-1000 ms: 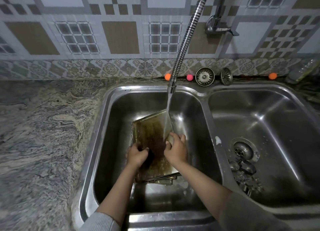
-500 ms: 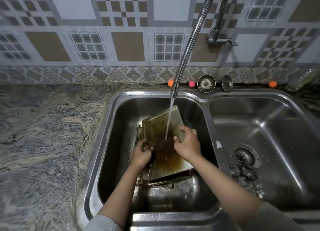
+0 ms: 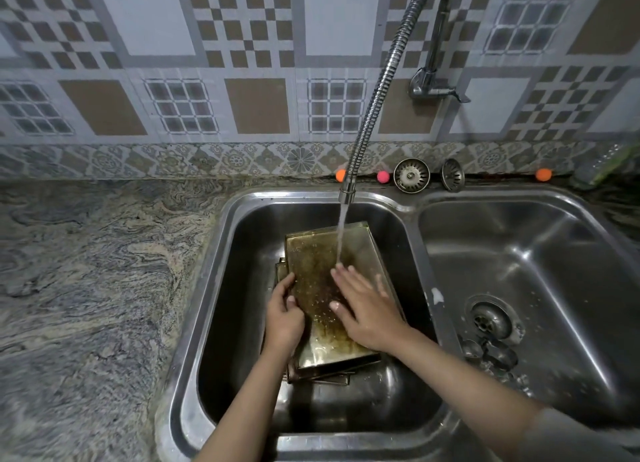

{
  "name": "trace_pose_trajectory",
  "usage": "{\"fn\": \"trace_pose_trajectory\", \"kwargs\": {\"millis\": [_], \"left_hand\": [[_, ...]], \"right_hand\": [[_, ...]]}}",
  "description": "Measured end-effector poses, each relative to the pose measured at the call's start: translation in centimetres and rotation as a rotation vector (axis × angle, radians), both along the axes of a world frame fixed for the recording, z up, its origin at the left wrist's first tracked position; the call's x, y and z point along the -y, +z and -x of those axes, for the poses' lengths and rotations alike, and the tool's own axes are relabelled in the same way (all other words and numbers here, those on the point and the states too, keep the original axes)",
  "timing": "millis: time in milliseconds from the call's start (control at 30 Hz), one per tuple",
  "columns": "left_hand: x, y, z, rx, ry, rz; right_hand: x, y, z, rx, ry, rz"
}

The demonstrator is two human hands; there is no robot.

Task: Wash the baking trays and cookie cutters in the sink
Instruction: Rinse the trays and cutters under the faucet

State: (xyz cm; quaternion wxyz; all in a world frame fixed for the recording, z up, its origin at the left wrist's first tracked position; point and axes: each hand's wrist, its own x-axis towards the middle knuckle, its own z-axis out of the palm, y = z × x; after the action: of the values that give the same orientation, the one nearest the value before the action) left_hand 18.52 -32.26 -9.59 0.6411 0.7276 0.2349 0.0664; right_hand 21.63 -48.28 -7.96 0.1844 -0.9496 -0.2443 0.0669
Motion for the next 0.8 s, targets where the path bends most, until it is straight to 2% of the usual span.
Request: {"fn": "trace_pose_trajectory", "kwargs": {"millis": [67, 200, 233, 300, 367, 400, 433, 533, 567, 600, 733, 800], "left_hand": [[0.5, 0.3, 0.3, 0.033, 0.035, -0.012], [1.9, 1.0, 0.5, 0.083, 0.031, -0.044], [2.0, 1.1, 0.4, 0.098, 0.030, -0.047], [1.4, 1.6, 0.0, 0.123, 0.047, -0.048], [0.3, 1.6, -0.4, 0.131, 0.067, -0.042], [-0.2, 1.5, -0.5, 0.133, 0.067, -0.045], [-0.4, 1.5, -0.4, 0.138, 0.057, -0.053], [0.7, 2.1, -0.1, 0.184, -0.001, -0.093], [1.4, 2.3, -0.2, 0.197, -0.011, -0.105], [1.8, 2.5, -0.3, 0.206, -0.012, -0.107], [0.4, 3.0, -1.6, 0.181, 0.108, 0.050], [-0.7, 3.2, -1.7, 0.169, 0.156, 0.049]], "right_hand": [[-0.3, -0.4, -1.9, -0.032, 0.028, 0.096], [-2.2, 0.2, -6.2, -0.057, -0.264, 0.127], [-3.1, 0.4, -6.1, -0.038, -0.234, 0.121], [-4.6, 0.7, -4.4, -0.003, -0.011, 0.080], [-3.7, 0.6, -3.1, 0.034, 0.201, 0.074], [-2.8, 0.5, -3.6, 0.050, 0.231, 0.086], [-2.1, 0.3, -4.7, 0.051, 0.192, 0.102], [-1.5, 0.7, -7.8, -0.018, -0.175, 0.110], [-2.1, 0.8, -7.9, -0.011, -0.226, 0.106], [-3.0, 0.9, -7.4, 0.015, -0.192, 0.090], [-3.4, 0.5, -3.0, 0.047, 0.252, 0.017], [-1.8, 0.0, -3.7, 0.053, 0.254, 0.062]]}}
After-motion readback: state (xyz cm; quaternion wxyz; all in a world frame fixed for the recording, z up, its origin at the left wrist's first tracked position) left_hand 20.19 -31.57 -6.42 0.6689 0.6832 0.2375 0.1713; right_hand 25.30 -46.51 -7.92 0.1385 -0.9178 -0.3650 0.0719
